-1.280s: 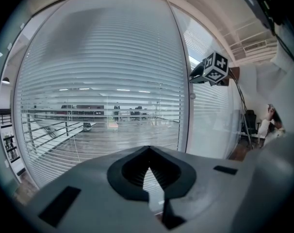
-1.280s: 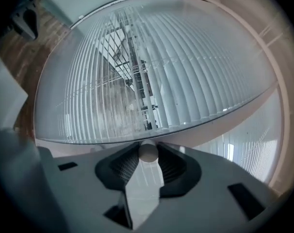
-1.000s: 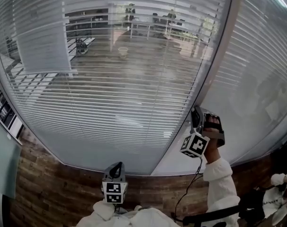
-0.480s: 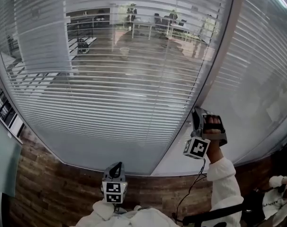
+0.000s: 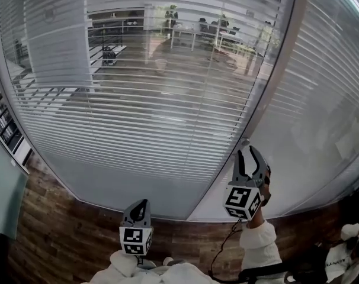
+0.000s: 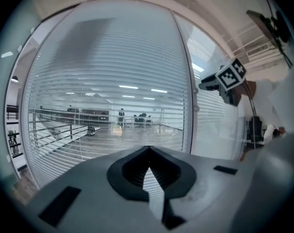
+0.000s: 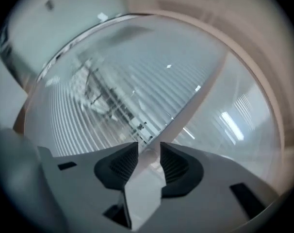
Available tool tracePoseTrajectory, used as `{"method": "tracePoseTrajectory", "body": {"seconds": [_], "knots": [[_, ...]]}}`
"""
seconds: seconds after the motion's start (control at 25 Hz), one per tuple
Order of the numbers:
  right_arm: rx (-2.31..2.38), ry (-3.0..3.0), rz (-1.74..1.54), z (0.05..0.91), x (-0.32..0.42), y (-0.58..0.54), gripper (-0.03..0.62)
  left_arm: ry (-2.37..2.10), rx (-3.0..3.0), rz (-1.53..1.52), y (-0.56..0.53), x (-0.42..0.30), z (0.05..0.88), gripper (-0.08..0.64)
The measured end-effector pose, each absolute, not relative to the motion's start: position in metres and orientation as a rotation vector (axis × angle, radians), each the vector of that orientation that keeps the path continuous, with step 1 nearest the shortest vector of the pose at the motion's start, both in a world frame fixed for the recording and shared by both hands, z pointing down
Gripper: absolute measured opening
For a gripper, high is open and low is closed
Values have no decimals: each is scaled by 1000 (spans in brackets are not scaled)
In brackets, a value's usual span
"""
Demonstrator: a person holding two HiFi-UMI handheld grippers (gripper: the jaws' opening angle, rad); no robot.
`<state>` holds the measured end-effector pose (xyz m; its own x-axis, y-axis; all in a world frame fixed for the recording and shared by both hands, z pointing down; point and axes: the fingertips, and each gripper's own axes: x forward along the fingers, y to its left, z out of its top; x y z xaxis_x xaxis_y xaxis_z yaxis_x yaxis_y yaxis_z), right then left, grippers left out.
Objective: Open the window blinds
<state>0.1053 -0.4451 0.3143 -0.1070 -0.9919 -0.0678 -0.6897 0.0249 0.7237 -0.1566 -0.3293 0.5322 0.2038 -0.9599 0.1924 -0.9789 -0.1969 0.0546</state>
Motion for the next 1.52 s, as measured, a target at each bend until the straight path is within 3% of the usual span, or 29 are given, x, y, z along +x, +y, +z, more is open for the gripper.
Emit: {"method": "tracePoseTrajectory", "body": {"seconds": [0.08,0.12,0.16,0.32,1.52], "knots": [[1835,-2215,-579,320,84,-424,137,-1900,2294,67,-329,-159,509,2],[1843,-2379,-393,334,71,-417,100,-1901,2287,9,-329,-158,498,2],[1814,-2505,-189,355,57,-412,12,-1894,2280,-42,-329,-156,488,2],[1612,-2590,370,457,12,-398,12,-1846,2280,-88,-318,-136,482,2],[1616,-2657,206,447,-42,-274,12,-1811,2397,-37,-235,-135,458,2]]}}
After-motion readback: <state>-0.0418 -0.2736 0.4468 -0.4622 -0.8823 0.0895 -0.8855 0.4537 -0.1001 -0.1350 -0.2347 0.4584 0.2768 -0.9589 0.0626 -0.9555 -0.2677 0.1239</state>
